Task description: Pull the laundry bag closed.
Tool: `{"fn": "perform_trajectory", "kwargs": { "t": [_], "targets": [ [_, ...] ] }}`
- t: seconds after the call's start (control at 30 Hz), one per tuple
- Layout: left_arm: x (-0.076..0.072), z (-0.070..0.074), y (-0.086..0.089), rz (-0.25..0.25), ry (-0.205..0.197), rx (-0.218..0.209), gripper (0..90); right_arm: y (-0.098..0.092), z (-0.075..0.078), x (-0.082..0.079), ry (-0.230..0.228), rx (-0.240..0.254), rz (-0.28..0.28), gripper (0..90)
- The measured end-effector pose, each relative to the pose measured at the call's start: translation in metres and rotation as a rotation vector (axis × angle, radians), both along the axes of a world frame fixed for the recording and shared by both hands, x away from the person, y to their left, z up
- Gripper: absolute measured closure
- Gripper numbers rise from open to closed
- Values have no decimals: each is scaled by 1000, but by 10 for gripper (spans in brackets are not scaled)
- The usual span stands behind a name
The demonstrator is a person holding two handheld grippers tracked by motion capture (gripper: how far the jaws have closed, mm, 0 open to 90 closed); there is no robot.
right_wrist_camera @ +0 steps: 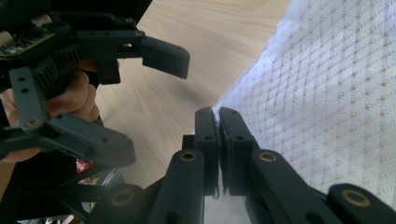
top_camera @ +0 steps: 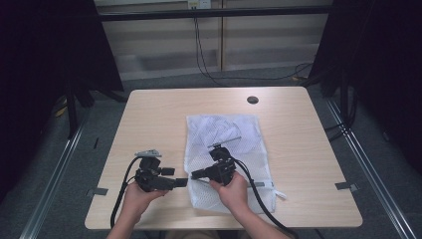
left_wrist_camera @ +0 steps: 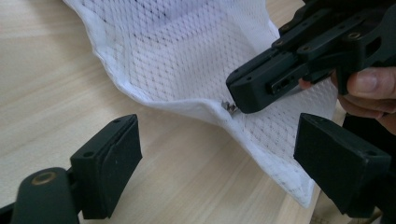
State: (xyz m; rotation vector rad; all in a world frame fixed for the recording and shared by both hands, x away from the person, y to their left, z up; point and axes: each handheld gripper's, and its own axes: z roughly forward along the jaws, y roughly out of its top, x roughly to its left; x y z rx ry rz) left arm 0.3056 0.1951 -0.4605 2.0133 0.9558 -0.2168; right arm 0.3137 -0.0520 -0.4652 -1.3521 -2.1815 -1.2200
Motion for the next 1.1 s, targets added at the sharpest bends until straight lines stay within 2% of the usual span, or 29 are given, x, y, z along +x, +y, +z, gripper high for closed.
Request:
{"fn": "perform_trajectory", "kwargs": {
  "t": [0.1,0.13,0.33,0.5,0.7,0.73,0.83,1.0,1.1],
  "targets": [
    [0,-2,-2,-24,16,4,163,0,0,0,1,2,-2,869],
    [-1,-2,-3,-26,9,14,174,0,0,0,-2,0,-2,869],
    [-2,-4,-6,-38,24,13,209,1,1,0,-7,0,-3,869],
    [-2,-8,-13,-50,57,16,273,1,1,0,-15,5,-3,869],
    [-3,-11,-21,-59,72,34,345,1,2,-1,-19,3,-2,869],
    [-3,-11,-23,-58,78,25,360,1,2,-1,-18,6,-2,869],
    [-3,-11,-24,-63,71,41,419,1,4,-1,-22,8,0,869],
    [-3,-12,-28,-55,71,20,497,1,6,-1,-30,8,-1,869],
    [-3,-12,-30,-63,71,38,519,1,6,-2,-31,5,-2,869]
  ]
}}
